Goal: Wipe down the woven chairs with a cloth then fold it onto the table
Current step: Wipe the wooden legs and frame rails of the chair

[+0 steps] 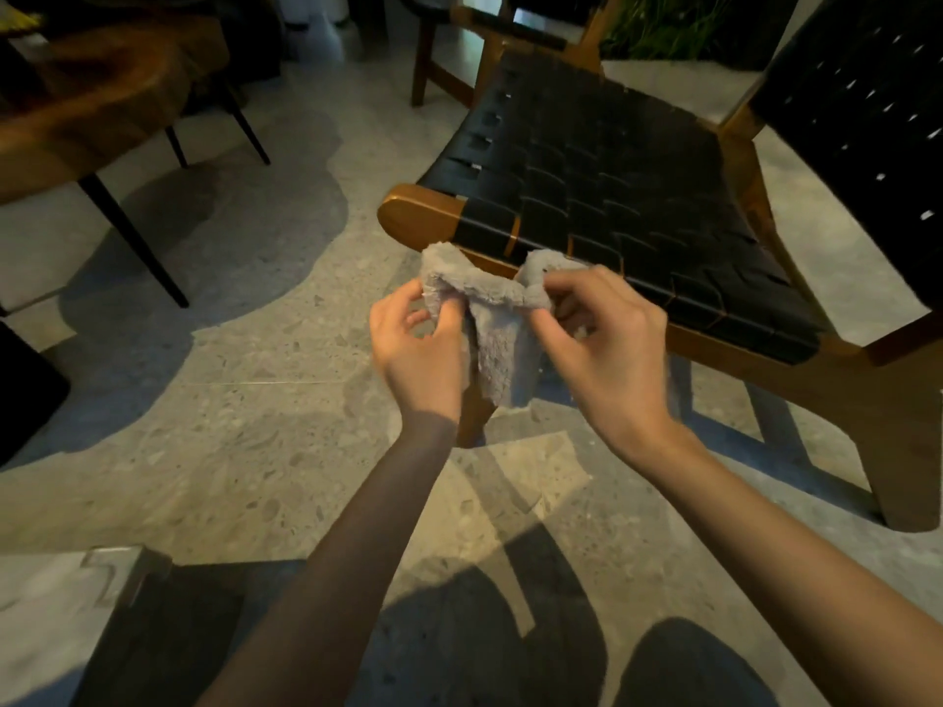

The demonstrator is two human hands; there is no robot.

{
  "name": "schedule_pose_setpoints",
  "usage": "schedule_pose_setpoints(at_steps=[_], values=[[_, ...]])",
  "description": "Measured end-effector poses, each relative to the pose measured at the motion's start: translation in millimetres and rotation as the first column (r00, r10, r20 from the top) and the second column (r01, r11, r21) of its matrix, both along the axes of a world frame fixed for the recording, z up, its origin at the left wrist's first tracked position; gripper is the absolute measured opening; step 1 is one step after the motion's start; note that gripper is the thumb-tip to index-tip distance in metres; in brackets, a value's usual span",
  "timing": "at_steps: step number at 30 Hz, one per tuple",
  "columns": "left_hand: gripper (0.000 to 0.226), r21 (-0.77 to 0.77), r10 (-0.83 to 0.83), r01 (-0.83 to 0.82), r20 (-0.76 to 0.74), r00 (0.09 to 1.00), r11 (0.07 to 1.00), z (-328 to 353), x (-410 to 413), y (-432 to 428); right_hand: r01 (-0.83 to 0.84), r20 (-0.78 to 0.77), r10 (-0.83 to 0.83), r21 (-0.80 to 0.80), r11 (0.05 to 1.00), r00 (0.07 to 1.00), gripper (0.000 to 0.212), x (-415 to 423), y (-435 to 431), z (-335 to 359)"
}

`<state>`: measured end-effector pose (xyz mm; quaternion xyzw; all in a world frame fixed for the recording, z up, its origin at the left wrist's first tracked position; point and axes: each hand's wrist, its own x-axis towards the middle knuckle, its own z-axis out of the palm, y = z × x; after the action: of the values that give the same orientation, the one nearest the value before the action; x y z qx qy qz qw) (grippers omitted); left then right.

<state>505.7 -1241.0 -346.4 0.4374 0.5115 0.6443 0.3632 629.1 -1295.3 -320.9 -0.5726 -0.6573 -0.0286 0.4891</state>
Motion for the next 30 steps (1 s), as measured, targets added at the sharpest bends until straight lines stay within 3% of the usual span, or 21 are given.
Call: schedule_pose_setpoints(at_steps=[3,5,8,12,16,20,24,27,28,30], values=[[0.038,-0.160,-0.163,0.212,0.274,0.948,0.964,16.6,-9.5,16.5,-0.024,0.183,0.022,0.012,1.000,0.983,0.021,-14.9,24.9,17.3],[0.041,-0.177,-0.201,0.264,0.309,0.930,0.948,21.6,-11.7,25.0,0.000,0.232,0.006,-0.028,1.000,0.973,0.024,-19.8,39.8,23.6],[0.027,-0.142,-0.280,0.330,0.287,0.916,0.933,22.0,-3.6,28.7,0.037,0.317,-0.027,-0.027,0.999,0.948,0.024,-17.1,47.2,20.4],[0.032,-0.169,-0.246,0.288,0.234,0.941,0.942,8.9,20.6,22.2,0.097,0.374,-0.071,-0.052,0.994,0.925,0.021,-0.6,37.0,11.3],[0.038,-0.123,-0.094,0.144,0.346,0.933,0.982,-0.6,48.3,5.9,0.108,0.393,-0.061,-0.097,0.989,0.917,0.020,26.5,22.6,0.4],[0.037,-0.068,0.005,0.007,0.173,0.985,0.998,-17.6,58.2,-18.3,0.070,0.249,-0.013,-0.222,0.973,0.968,0.017,53.9,3.1,-11.3],[0.023,-0.168,-0.194,0.175,-0.104,0.975,0.970,-49.8,61.0,-40.1,0.015,0.121,0.053,-0.507,0.862,0.991,0.013,84.1,-14.4,-24.4],[0.023,-0.275,-0.322,0.253,-0.242,0.915,0.928,-67.5,59.0,-47.6,0.044,-0.056,-0.115,-0.690,0.722,0.992,0.009,100.7,-24.2,-44.3],[0.022,-0.278,-0.365,0.297,-0.235,0.901,0.913,-69.6,59.6,-48.4,0.010,-0.178,-0.197,-0.715,0.699,0.964,0.010,101.7,-26.3,-53.1],[0.021,-0.275,-0.421,0.351,-0.261,0.869,0.895,-70.0,61.9,-46.7,-0.079,-0.464,-0.372,-0.703,0.706,0.804,0.009,96.6,-28.7,-69.3]])
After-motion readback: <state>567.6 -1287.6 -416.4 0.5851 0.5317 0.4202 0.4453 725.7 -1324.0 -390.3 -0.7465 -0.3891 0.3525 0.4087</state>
